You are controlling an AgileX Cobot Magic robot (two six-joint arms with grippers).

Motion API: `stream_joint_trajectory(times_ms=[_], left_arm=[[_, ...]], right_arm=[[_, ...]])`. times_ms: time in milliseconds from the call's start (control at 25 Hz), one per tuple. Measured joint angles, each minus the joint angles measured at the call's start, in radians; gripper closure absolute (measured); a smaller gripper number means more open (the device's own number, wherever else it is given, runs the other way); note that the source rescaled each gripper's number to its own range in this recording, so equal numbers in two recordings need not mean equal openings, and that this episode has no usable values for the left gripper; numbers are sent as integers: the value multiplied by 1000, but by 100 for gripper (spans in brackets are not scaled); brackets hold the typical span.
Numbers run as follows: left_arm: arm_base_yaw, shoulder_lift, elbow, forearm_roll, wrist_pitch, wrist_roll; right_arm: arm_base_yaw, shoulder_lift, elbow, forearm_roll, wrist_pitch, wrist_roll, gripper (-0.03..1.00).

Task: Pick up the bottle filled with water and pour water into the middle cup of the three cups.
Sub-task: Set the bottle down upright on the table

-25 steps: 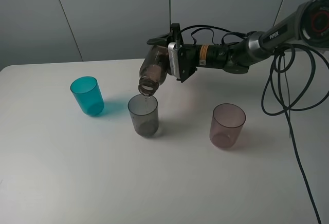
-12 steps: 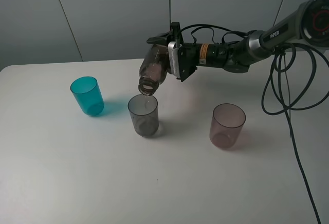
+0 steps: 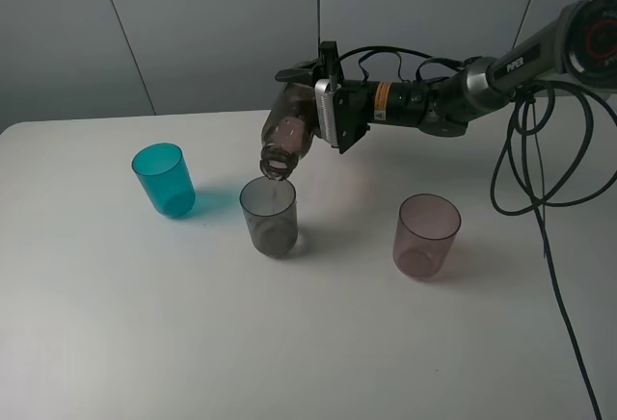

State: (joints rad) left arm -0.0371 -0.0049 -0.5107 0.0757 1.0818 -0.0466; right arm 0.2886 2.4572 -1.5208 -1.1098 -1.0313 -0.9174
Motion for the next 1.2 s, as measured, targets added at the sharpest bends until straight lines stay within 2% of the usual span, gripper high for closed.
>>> stream_joint_trajectory(times_ms=[1200], left_arm=[[0, 0, 0, 0, 0, 0]], right_arm=[[0, -2, 0, 18, -2, -51, 92]])
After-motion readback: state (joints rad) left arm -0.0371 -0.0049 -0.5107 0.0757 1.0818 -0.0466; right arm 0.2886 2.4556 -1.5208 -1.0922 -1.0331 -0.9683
